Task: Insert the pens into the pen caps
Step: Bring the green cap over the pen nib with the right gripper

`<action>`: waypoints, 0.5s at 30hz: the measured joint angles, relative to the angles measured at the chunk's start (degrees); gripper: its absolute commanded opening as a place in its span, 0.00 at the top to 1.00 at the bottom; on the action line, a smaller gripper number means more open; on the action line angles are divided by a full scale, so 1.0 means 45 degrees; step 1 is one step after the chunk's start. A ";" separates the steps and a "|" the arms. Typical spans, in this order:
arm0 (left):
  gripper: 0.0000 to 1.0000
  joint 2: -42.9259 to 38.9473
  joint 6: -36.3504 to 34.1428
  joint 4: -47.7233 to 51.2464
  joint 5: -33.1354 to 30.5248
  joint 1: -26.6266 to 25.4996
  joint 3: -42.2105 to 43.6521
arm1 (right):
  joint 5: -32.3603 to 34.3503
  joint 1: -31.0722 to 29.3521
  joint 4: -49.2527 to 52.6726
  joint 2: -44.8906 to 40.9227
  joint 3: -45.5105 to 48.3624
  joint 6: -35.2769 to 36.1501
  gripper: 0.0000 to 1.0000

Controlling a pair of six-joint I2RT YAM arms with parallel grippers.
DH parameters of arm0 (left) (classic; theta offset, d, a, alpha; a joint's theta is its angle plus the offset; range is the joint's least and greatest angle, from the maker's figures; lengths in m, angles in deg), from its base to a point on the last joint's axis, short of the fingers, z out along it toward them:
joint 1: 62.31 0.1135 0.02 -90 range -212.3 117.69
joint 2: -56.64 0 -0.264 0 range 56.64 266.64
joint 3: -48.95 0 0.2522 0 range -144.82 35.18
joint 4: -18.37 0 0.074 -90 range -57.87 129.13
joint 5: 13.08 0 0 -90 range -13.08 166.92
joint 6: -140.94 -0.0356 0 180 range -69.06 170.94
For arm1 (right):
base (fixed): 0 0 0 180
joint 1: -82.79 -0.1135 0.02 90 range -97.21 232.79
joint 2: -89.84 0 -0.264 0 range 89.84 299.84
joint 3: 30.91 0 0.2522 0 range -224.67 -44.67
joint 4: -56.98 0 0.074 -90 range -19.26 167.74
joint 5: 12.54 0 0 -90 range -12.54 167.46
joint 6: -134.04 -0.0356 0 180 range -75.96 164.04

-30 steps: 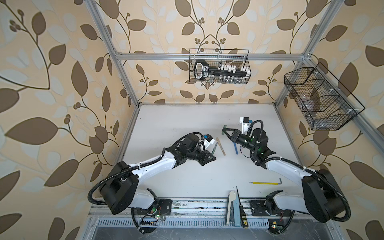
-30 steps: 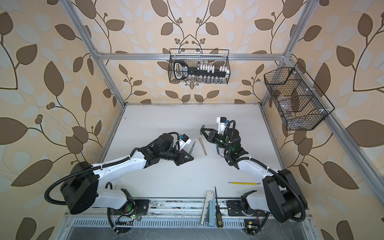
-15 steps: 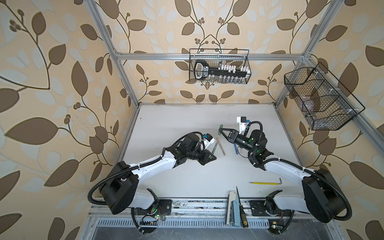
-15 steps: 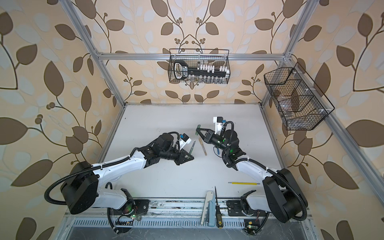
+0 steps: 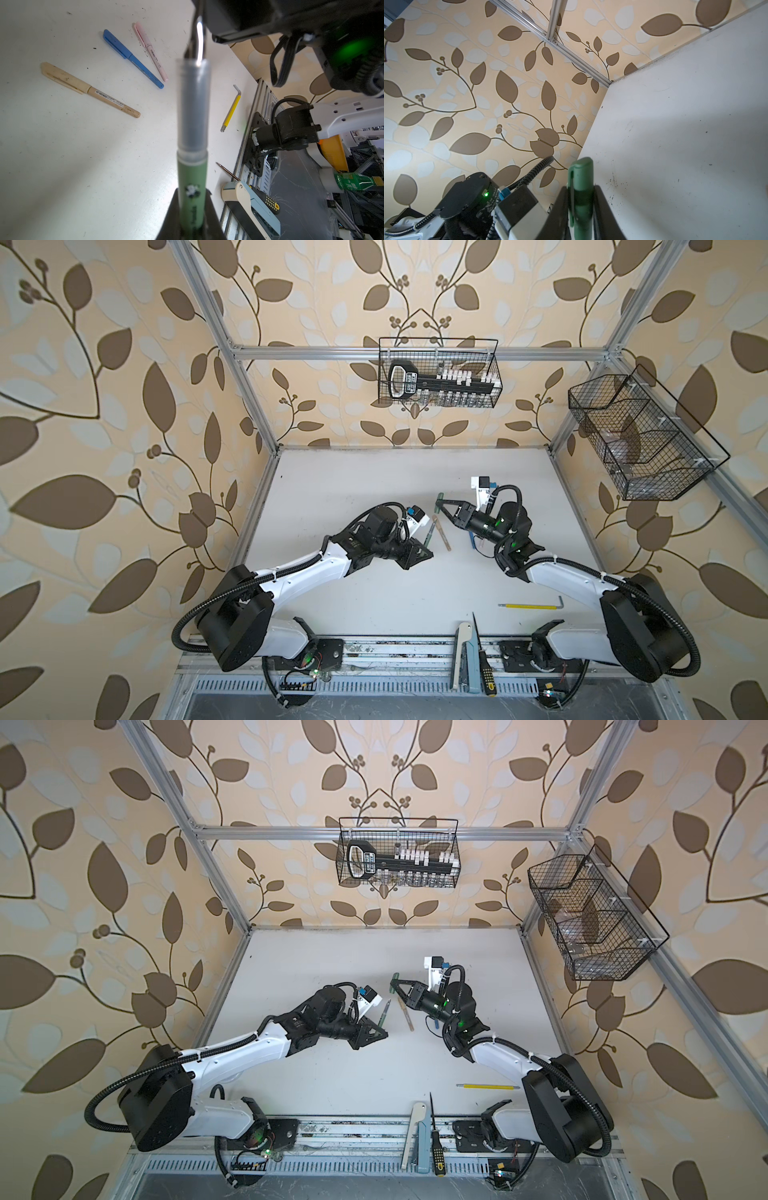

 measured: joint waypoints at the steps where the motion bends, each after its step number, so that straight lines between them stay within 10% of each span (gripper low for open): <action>1: 1.00 -0.0010 0.0005 -0.0005 -0.0015 0.0000 0.0000 | 0.0000 -0.0015 -0.0005 0.0000 0.0039 0.0000 0.79; 15: 1.00 -0.0010 0.0024 -0.0005 -0.0029 0.0000 0.0000 | 0.0000 -0.0068 -0.0087 -0.0175 0.0097 -0.0034 0.79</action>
